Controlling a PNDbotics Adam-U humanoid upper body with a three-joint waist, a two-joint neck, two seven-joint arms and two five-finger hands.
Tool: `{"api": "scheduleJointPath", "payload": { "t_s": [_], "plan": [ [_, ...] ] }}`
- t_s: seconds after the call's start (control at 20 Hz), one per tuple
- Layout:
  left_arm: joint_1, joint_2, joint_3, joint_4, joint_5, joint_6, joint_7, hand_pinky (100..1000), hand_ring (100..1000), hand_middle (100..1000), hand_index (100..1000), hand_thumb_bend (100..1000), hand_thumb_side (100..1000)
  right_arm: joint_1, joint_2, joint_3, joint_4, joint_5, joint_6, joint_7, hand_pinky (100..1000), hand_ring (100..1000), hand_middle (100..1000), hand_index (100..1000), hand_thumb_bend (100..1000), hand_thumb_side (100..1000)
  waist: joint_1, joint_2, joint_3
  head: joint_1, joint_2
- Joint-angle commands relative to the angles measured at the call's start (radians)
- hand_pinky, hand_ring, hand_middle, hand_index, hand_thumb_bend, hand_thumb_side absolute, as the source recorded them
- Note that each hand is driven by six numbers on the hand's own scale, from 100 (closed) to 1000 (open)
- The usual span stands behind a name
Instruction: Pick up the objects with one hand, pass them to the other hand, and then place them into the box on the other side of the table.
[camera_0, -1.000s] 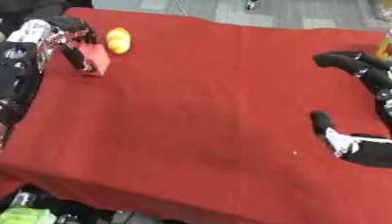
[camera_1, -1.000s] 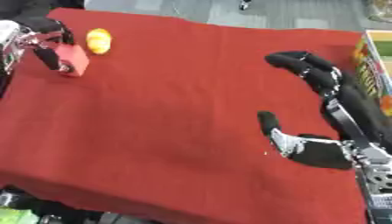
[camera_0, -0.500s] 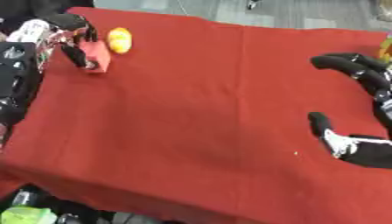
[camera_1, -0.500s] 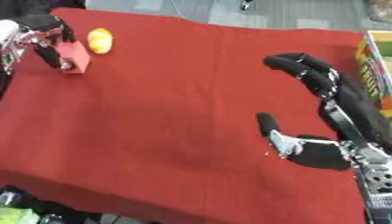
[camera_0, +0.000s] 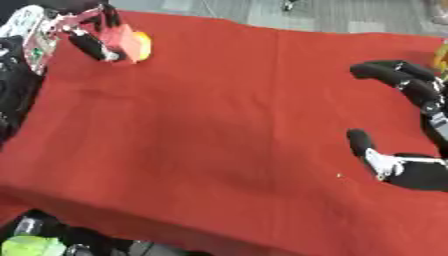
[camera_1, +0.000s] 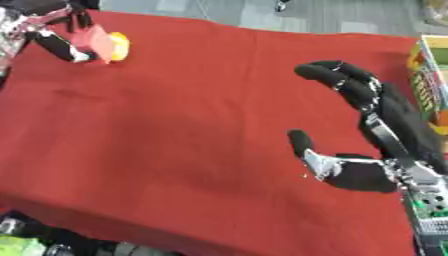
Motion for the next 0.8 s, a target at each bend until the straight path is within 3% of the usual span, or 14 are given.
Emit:
{"api": "scheduleJointPath", "payload": {
  "t_s": [0.05, 0.25, 0.5, 0.8],
  "plan": [
    [0.017, 0.049, -0.019, -0.122, 0.201, 0.010, -0.009, 735, 512, 464, 543, 365, 296, -0.033, -0.015, 0.010, -0.009, 0.010, -0.013, 0.004, 833, 799, 807, 922, 235, 555, 0.008, -0.016, 0.003, -0.006, 0.001],
    [0.072, 0.028, -0.092, -0.253, 0.509, 0.051, -0.016, 735, 509, 456, 527, 358, 316, -0.066, -0.011, 0.032, -0.003, 0.024, -0.032, 0.014, 832, 798, 809, 923, 258, 545, 0.008, -0.017, 0.008, -0.012, 0.001],
    [0.104, -0.017, -0.217, -0.404, 0.856, 0.164, -0.029, 734, 503, 447, 513, 357, 331, -0.096, -0.005, 0.051, -0.004, 0.054, -0.056, 0.011, 832, 797, 812, 924, 293, 539, 0.005, -0.017, 0.010, -0.019, 0.001],
    [0.082, -0.093, -0.349, -0.512, 1.155, 0.324, -0.020, 734, 503, 446, 513, 368, 343, -0.121, -0.002, 0.060, -0.012, 0.111, -0.078, -0.013, 831, 800, 816, 922, 328, 534, -0.001, -0.015, 0.009, -0.021, 0.001]
  ]
}}
